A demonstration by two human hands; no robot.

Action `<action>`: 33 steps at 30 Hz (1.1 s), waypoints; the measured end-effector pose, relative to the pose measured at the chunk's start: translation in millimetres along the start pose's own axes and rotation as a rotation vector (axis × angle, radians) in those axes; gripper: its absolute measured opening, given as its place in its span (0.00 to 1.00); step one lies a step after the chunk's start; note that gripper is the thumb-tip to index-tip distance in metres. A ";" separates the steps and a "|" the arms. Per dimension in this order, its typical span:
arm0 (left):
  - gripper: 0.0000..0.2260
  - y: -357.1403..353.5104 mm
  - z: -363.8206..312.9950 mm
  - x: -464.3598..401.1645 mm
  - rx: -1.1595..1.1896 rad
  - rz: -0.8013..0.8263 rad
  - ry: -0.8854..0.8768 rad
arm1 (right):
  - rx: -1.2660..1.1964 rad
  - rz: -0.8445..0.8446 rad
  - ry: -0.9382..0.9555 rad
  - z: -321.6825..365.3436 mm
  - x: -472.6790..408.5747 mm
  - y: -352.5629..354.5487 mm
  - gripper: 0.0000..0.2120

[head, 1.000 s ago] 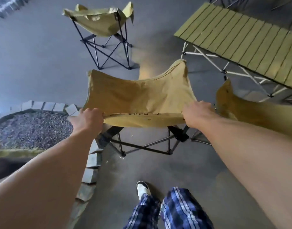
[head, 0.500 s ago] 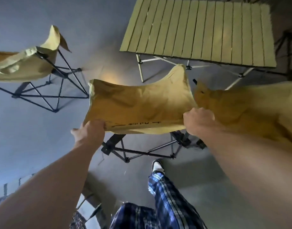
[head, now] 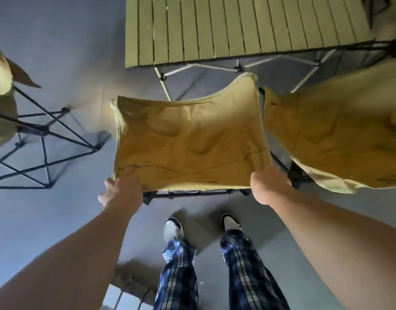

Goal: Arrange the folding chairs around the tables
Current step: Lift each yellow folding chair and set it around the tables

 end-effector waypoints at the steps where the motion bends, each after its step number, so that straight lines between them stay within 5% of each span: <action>1: 0.10 -7.4 6.6 -2.8 0.009 0.062 0.027 | -0.008 0.037 -0.024 6.6 3.0 -11.6 0.09; 7: 0.15 -44.5 36.7 -15.0 -0.171 0.228 -0.045 | -0.027 0.055 -0.125 32.5 13.2 -44.9 0.15; 14: 0.04 -43.8 38.7 -18.1 -0.216 0.108 -0.136 | -0.008 -0.012 -0.105 38.7 16.1 -47.7 0.15; 26: 0.15 -50.7 61.6 -3.0 -0.183 0.024 -0.075 | -0.031 -0.038 -0.081 48.6 28.2 -61.5 0.15; 33: 0.12 -52.3 64.1 -3.1 -0.229 0.031 -0.076 | -0.023 0.000 -0.093 49.6 29.3 -59.5 0.09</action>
Point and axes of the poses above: each hand's wrist, its own x-axis away from the middle knuckle, its own y-axis out of the back of the hand, z = x × y, the point moved 3 cm from there along -x, towards the middle knuckle, and after that the axes turned 12 degrees about -y, right-handed, at the moved point
